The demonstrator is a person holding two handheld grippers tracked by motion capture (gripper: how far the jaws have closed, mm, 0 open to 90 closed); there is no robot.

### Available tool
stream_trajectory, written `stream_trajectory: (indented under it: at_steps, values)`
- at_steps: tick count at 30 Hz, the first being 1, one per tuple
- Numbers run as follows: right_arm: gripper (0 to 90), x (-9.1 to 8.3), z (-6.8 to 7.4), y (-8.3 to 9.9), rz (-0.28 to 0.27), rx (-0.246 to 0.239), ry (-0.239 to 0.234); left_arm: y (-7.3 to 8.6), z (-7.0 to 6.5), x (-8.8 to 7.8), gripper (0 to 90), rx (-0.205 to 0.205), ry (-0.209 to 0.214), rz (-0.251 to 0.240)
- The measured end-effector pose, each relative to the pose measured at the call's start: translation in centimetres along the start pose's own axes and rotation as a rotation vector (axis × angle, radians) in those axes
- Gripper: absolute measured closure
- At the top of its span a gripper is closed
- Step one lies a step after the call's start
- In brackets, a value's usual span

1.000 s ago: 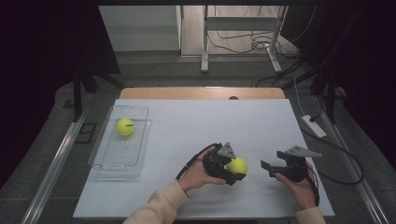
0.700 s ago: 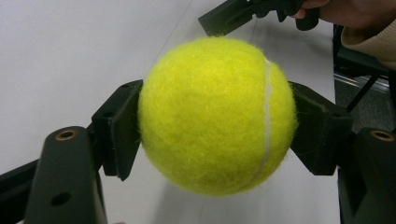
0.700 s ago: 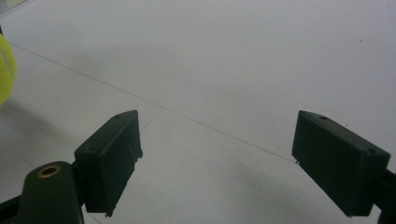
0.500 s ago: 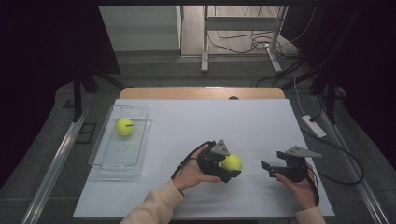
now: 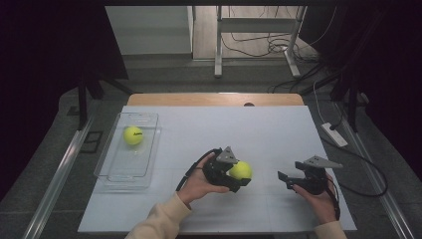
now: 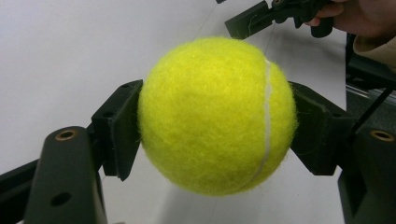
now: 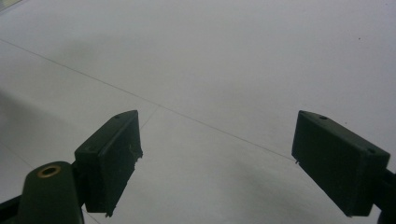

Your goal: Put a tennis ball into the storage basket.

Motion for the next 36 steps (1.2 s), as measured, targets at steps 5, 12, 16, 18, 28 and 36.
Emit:
stream_trajectory:
  at_steps: [5, 12, 16, 18, 28, 36]
  values:
    - [16.0, 0.0, 0.0, 0.0, 0.002, -0.002, 0.003, 0.1, 0.3, -0.6, 27.4, -0.014, -0.019, -0.013]
    - [16.0, 0.0, 0.0, 0.0, -0.001, 0.0, 0.003, 0.6, 0.9, -1.5, 27.4, -0.032, -0.034, -0.024]
    - [16.0, -0.1, 0.0, 0.0, -0.005, 0.002, 0.002, 0.9, 1.3, -2.1, 27.4, -0.041, -0.049, -0.027]
    - [16.0, -0.1, 0.0, 0.0, -0.005, 0.003, 0.002, 1.1, 1.6, -2.5, 27.4, -0.047, -0.058, -0.031]
    - [15.9, -0.3, 0.4, -0.2, -0.016, 0.0, -0.009, 1.6, 3.0, -4.3, 27.4, -0.087, -0.095, -0.06]
    - [15.4, -0.4, 0.8, -0.3, -0.024, -0.008, -0.023, 2.1, 4.2, -5.6, 27.4, -0.126, -0.119, -0.076]
Point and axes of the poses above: each handheld gripper's, and its own axes: x roughly forward along the jaws, y roughly out of its underside, z roughly to its left, the point moved 7 cm from there along x, roughly forward along the jaws, and after that the axes turned 5 degrees about z, right-handed, at the moved point
